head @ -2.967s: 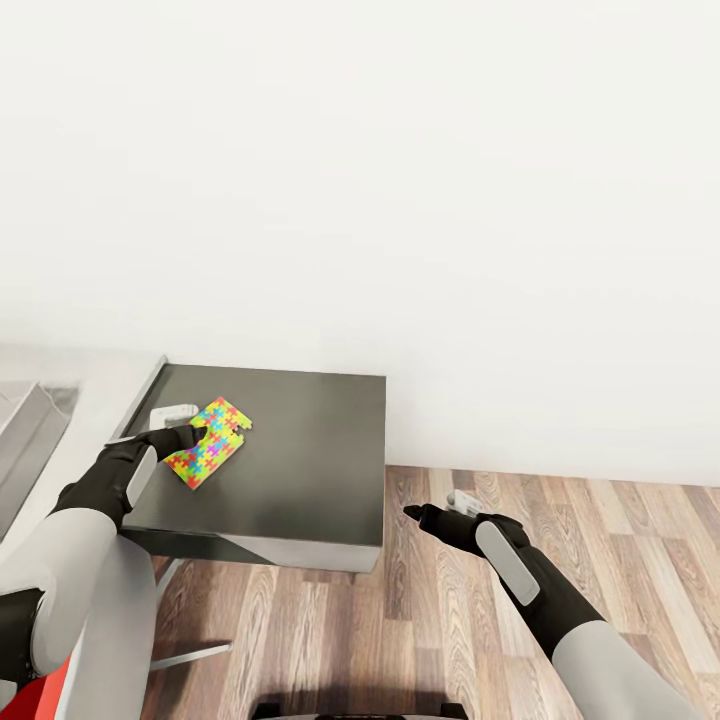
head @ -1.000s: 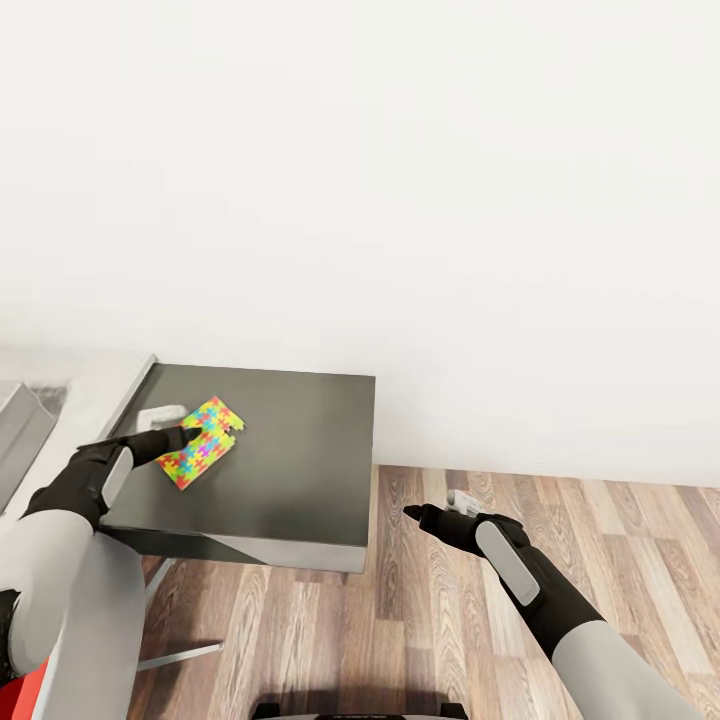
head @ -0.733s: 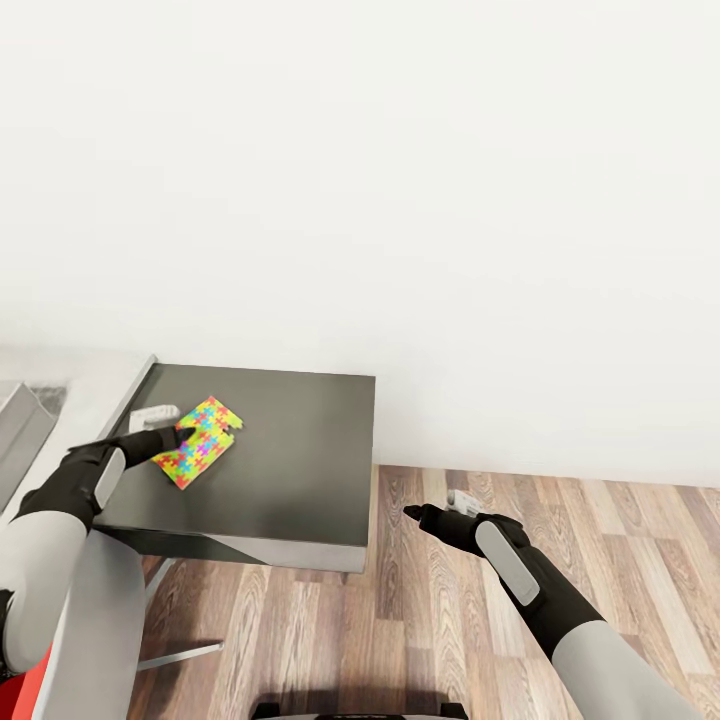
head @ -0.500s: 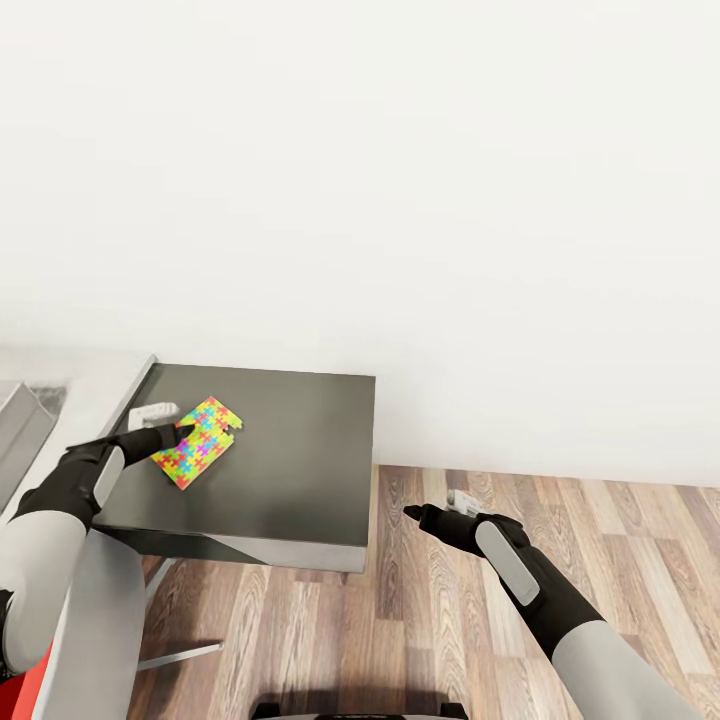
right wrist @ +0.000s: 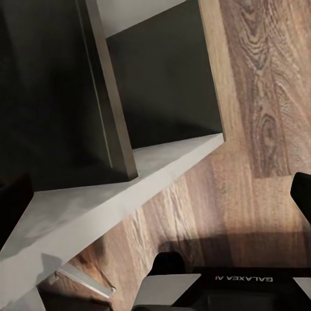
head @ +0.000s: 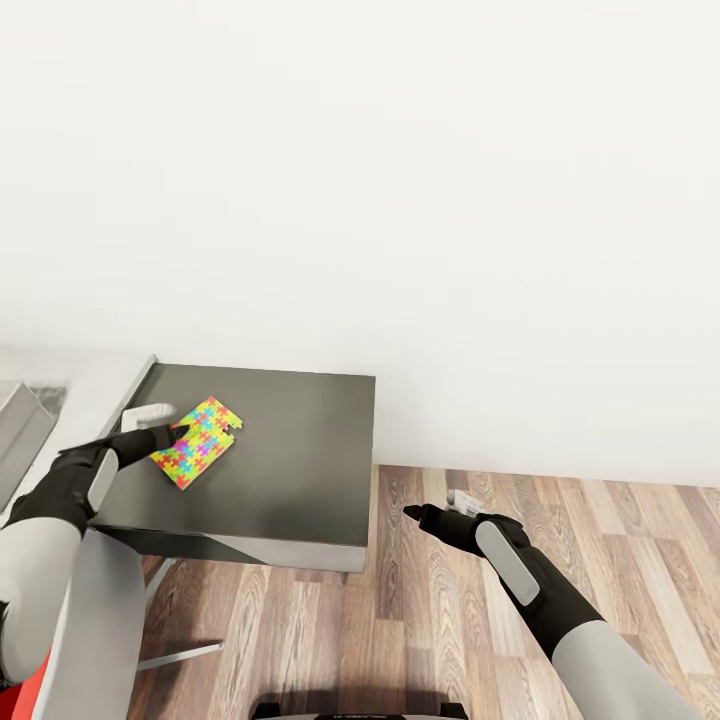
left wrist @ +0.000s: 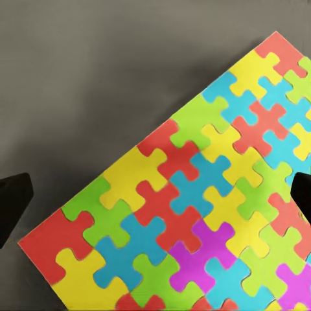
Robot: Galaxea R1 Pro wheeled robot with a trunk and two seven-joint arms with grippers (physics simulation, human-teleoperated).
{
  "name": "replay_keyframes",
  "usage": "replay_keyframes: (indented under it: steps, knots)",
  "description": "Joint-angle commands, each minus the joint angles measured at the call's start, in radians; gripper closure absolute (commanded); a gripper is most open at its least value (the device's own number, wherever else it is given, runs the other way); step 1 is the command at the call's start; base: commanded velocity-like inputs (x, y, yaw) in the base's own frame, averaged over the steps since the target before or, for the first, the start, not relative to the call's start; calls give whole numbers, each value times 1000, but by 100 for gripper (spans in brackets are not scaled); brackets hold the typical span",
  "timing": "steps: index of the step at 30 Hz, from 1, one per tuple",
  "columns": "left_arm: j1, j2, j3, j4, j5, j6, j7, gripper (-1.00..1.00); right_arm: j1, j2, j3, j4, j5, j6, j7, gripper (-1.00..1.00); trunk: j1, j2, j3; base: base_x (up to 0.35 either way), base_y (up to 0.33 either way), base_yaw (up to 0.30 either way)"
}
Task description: Put all the toys in the child's room - the three board games (two on the bed and one on the table), the two jigsaw puzzles on the table, and the tennis ball on the table - inside the toy box on the table in the child's room.
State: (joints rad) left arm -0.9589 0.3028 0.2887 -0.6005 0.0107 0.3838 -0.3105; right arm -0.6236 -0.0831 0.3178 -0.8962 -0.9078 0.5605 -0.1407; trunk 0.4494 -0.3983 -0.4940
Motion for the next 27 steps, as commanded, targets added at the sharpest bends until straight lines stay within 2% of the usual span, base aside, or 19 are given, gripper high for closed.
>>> replay_keyframes:
  steps: [1, 5, 13, 22, 27]
  knots:
    - [0, 2, 15, 0, 0, 10, -4, -100, -1, -1, 4, -2, -11, 1, -10, -100, 1, -2, -1, 0, 0, 0]
    - [-1, 20, 36, 4, 0, 52, -3, -100, -1, -1, 4, -3, -11, 1, -10, -100, 1, -2, -1, 0, 0, 0]
    - [-4, 59, 42, 6, 1, 87, -1, -100, -1, -2, 3, -5, -11, 1, -10, -100, 1, -2, -1, 0, 0, 0]
    - [-9, 62, 41, 73, 1, 83, -1, -100, -1, -3, 4, -8, -11, 1, -7, -100, 1, -2, -1, 0, 0, 0]
    - [-10, 58, 34, 82, -3, 83, -3, -100, -1, -2, 4, -9, -11, 1, -7, -100, 1, -2, -1, 0, 0, 0]
